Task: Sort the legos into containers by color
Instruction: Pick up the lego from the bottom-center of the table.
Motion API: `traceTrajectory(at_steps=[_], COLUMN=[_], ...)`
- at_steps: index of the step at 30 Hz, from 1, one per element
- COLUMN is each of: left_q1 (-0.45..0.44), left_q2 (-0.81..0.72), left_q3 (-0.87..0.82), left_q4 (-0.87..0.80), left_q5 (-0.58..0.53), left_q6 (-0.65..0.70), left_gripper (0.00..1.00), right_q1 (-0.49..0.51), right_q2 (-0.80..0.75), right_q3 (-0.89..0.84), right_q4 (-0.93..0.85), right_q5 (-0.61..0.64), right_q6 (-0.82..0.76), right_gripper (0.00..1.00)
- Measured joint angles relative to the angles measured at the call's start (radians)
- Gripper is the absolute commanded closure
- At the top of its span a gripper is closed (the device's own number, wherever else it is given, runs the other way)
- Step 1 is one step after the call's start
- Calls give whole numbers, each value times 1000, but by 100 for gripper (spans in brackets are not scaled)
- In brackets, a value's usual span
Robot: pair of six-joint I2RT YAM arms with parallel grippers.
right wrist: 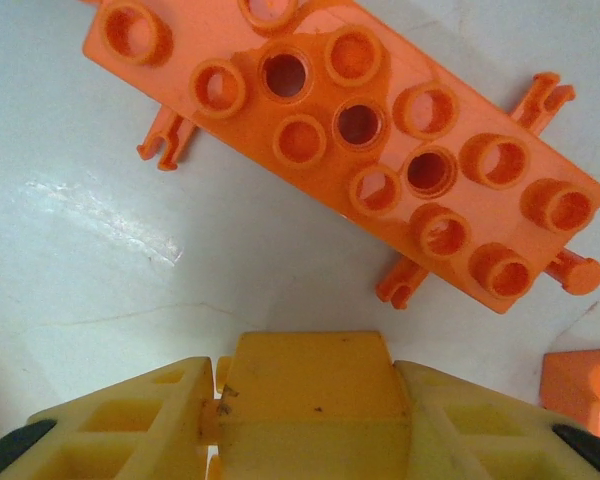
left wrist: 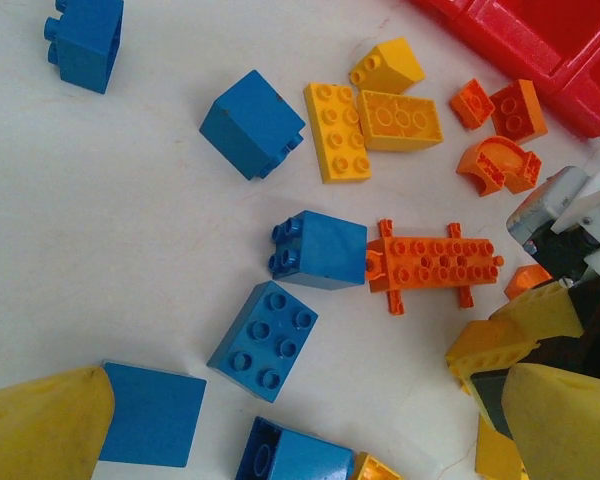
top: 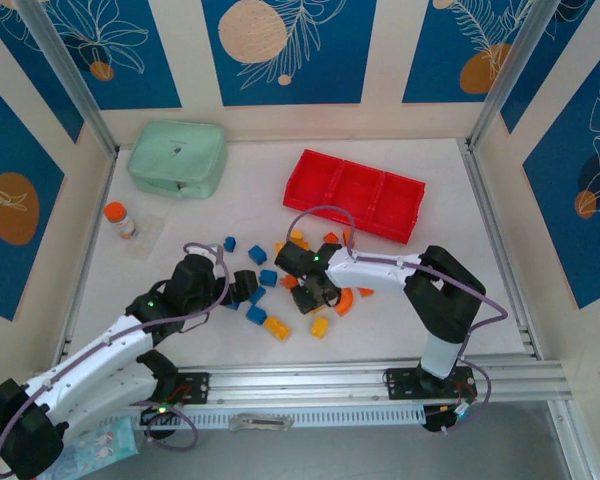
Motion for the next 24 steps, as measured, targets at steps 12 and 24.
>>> traceTrajectory(at_steps=[12, 24], left_q1=[0, 0], left_q2=[0, 61], left_q3=[58, 193], left_q4=[-43, -102], left_q5=[-13, -87], left_q6=[14, 102], left_gripper=[1, 1], right_q1=[-14, -261], right_q2=[-97, -22], right_q3=[82, 410], right_q4=[-55, -7], right_q5=[10, 39], right_q6=[-12, -87], right_gripper=[61, 65])
